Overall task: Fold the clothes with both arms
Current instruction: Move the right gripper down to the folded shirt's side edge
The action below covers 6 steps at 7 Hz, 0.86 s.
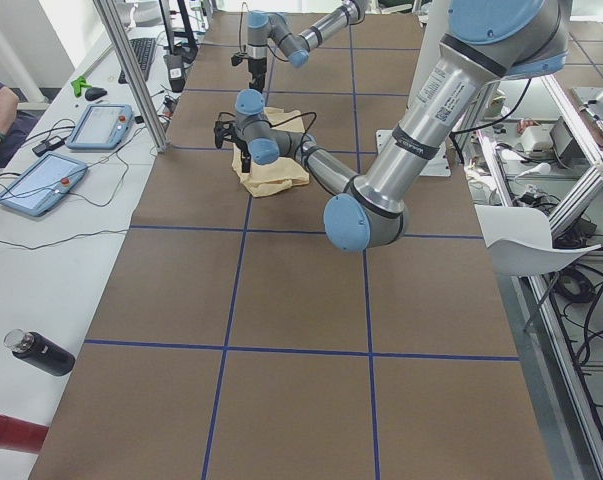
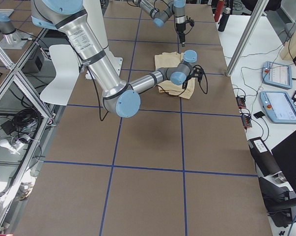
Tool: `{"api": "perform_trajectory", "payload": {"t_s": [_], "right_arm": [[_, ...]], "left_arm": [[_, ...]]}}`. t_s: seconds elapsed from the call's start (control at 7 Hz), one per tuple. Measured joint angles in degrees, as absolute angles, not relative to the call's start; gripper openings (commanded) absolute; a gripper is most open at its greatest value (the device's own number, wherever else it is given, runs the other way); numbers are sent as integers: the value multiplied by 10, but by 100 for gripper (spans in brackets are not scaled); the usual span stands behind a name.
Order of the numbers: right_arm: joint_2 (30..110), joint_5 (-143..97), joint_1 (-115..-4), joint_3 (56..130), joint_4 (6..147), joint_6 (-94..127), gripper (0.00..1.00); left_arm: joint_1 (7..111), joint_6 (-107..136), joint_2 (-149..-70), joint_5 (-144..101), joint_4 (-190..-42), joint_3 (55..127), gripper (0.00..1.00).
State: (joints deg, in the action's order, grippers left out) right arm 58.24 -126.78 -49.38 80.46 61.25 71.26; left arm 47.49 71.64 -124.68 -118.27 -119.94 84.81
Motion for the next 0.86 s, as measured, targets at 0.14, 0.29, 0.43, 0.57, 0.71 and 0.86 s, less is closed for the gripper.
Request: {"api": "perform_trajectory", "payload": {"t_s": [0.14, 0.29, 0.43, 0.57, 0.71, 0.86], "right_arm": [[622, -1271, -485, 855, 614, 729, 100], [649, -1269, -468, 887, 613, 762, 100], [659, -1257, -446, 901, 612, 793, 100], [666, -1231, -419, 908, 611, 810, 98], [671, -1203, -393, 911, 612, 817, 97], [673, -1181, -374, 910, 614, 820, 92]], "left_arm": [[475, 717, -1238, -1183, -1198, 867, 99], [475, 720, -1234, -1183, -1198, 878, 99], [475, 721, -1232, -1183, -1194, 887, 99], [475, 721, -1232, -1182, -1183, 899, 99], [475, 722, -1232, -1182, -1170, 910, 99], [475, 721, -1232, -1182, -1163, 917, 99]]}}
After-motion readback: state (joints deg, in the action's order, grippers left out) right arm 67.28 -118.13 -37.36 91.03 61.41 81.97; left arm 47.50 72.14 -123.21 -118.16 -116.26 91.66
